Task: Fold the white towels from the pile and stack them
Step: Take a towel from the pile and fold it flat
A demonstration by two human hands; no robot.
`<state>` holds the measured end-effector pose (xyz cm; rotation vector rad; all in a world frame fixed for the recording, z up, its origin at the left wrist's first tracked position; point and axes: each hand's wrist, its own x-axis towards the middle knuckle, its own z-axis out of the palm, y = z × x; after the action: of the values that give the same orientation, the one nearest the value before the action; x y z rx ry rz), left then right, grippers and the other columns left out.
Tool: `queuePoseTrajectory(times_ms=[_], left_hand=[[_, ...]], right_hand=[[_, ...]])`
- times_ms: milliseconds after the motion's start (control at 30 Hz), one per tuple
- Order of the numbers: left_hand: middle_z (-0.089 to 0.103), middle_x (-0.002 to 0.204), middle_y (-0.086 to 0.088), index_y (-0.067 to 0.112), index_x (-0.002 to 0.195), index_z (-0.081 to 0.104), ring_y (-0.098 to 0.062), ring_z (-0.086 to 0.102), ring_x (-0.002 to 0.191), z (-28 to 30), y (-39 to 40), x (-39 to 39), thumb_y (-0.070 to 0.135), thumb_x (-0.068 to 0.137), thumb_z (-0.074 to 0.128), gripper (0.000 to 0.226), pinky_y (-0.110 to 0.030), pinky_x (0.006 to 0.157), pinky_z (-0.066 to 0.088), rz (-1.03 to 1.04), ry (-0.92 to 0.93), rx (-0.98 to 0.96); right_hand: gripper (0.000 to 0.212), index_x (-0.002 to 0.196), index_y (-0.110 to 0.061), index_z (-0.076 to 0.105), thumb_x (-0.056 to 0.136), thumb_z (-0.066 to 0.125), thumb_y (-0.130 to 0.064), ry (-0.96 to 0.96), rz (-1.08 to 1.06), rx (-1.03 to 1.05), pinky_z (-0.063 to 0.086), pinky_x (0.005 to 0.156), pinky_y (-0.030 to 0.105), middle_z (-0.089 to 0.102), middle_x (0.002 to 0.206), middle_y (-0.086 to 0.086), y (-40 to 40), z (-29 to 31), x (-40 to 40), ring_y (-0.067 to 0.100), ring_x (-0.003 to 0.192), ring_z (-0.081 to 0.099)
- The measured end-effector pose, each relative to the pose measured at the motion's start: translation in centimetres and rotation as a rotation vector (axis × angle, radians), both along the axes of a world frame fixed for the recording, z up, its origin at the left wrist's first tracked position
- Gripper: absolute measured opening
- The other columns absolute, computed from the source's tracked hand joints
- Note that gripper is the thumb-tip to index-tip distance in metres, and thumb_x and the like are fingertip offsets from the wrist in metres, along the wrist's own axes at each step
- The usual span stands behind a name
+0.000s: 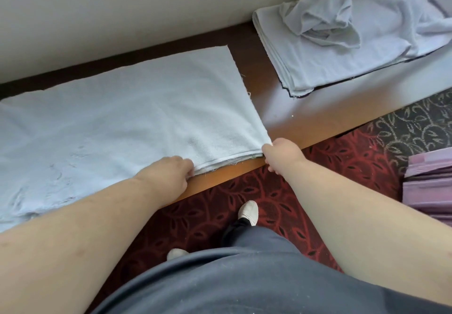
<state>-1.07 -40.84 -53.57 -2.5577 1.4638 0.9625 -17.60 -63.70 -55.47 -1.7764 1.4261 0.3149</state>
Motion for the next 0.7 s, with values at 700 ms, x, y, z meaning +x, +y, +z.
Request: queuePoseTrajectory(times_ms=[700], left_hand=[[0.062, 0.093, 0.021, 0.044, 0.096, 0.057, -0.002, 0.057, 0.084, 1.1, 1.2, 5.3, 0.059, 0.091, 0.046, 0.019, -0.023, 0.065, 0.042, 0.186, 0.123, -0.1]], right_hand=[[0.048, 0.143, -0.024, 0.043, 0.095, 0.049, -0.026, -0.171, 0.626, -0.505, 0.029, 0.111, 0.041, 0.038, 0.15, 0.002, 1.2, 4.5, 13.2, 0.026, 0.137, 0.032]])
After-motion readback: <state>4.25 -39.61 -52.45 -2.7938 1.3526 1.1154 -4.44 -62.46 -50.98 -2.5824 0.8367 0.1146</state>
